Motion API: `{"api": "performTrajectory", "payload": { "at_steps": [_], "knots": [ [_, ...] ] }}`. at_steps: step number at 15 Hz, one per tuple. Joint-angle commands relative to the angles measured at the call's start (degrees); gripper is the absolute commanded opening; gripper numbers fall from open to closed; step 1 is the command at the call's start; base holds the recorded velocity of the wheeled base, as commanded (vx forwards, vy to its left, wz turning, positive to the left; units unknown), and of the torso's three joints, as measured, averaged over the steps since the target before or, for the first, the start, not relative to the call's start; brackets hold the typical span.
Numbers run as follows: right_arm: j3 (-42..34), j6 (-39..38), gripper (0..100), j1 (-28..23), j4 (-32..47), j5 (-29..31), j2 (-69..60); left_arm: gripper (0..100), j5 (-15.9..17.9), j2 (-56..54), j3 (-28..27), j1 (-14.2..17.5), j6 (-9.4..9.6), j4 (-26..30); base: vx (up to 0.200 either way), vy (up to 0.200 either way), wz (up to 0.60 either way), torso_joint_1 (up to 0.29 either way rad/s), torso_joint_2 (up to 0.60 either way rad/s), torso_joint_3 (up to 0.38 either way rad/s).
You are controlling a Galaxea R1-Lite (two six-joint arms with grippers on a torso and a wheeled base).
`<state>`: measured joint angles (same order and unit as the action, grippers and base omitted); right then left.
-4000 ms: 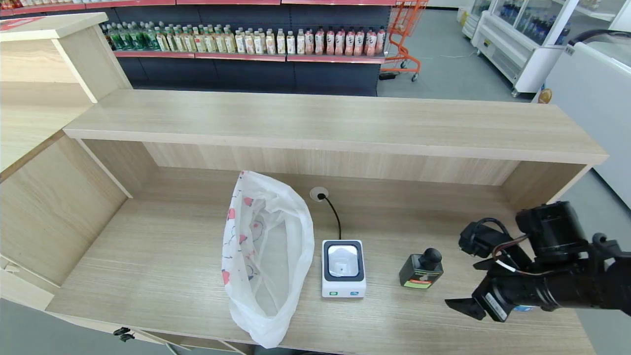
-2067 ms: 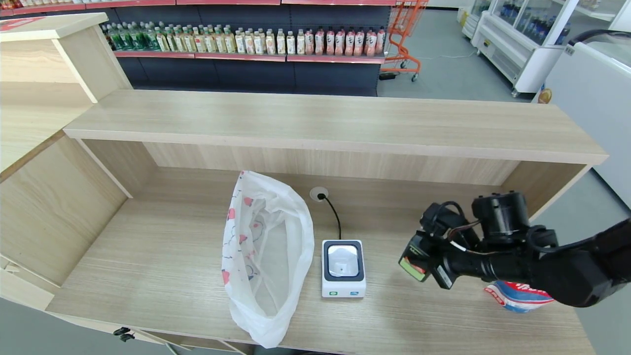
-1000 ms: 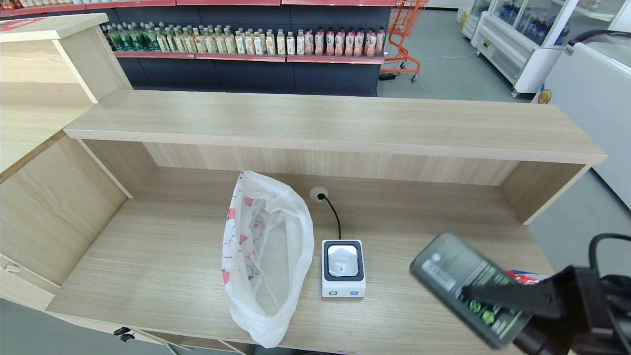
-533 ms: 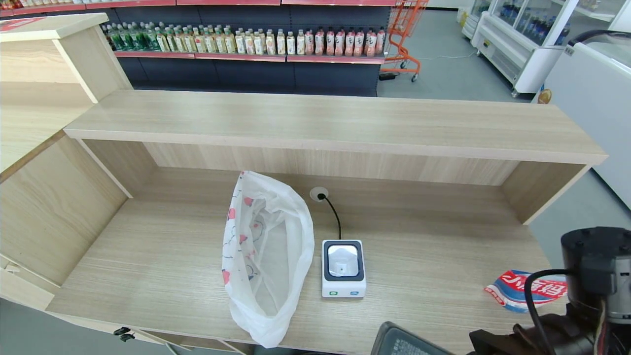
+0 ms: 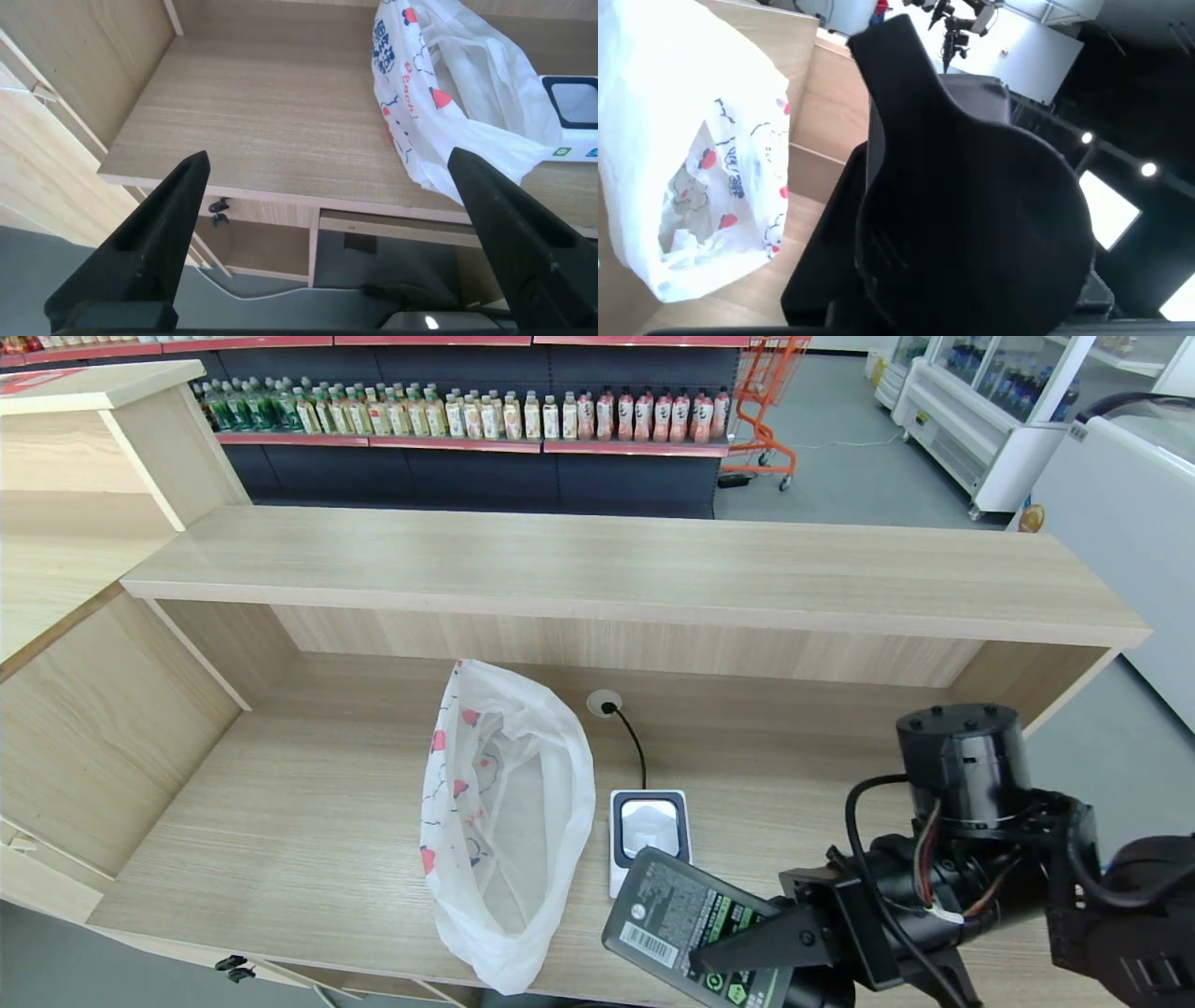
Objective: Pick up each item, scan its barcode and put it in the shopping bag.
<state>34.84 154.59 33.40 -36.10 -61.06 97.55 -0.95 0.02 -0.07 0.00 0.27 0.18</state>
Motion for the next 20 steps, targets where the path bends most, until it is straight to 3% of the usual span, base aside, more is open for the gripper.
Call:
{"api": "performTrajectory", "payload": {
  "at_steps": [1,10,20],
  "knots": [
    [3.39,-0.17,0,-0.53,0.06,-0.11,5.55,100,-0.02,-0.02,-0.01,0.0,0.0,-0.01,0.0,0.0,0.0,0.0,0.0,0.0],
    [8.23,-0.52,0,-2.73,0.59,-0.02,11.52,100,-0.02,-0.02,-0.01,0.0,0.0,-0.01,0.0,0.0,0.0,0.0,0.0,0.0],
    [8.23,-0.96,0,-2.46,0.68,-0.02,12.84,100,-0.02,-0.02,-0.01,0.0,0.0,-0.01,0.0,0.0,0.0,0.0,0.0,0.0]
  ]
}}
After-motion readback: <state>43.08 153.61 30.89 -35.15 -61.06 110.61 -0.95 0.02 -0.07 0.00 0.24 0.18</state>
